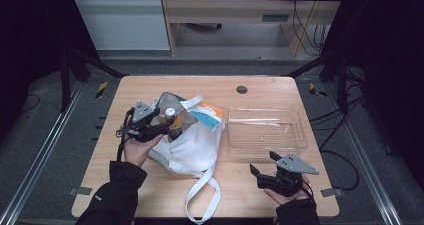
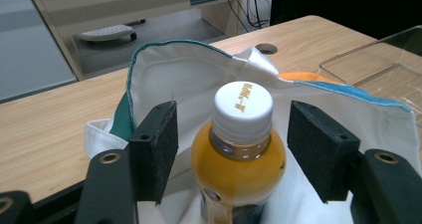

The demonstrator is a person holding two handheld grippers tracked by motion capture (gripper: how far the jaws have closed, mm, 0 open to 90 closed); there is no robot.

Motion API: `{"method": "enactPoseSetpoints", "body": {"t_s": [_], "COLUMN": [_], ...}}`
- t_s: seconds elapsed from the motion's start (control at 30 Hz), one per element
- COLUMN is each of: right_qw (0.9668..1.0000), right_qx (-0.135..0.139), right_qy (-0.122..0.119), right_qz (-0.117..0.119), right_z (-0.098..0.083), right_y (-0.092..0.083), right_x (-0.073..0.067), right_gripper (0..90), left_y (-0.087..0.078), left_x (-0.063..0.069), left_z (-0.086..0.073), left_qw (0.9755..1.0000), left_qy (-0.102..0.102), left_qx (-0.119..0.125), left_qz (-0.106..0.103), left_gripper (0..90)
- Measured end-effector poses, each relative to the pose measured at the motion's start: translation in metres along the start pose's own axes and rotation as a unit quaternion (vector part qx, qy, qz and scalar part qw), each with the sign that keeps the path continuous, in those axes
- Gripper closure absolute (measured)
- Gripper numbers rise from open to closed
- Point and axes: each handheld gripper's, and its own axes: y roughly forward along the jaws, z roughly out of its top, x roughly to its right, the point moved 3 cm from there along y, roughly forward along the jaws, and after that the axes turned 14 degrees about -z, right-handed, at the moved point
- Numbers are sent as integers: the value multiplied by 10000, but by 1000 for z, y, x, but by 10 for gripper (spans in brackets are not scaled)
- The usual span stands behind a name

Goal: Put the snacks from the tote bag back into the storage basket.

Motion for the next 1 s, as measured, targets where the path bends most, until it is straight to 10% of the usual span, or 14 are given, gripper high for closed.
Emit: {"method": "enactPoseSetpoints", "body": {"t_s": [1.0], "right_qw": [9999], "right_qx": [-107], "right_qy": [-86], "right_qz": [-37], "right_z": [-6], "right_y": [3], "right_x": [2], "right_gripper": [205], "left_y": [22], "left_x": [2], "left_z": [0], "left_qw": [10000], "left_qy": [-36], "left_qx": [29], "left_qz": [63], "left_gripper": [583]}}
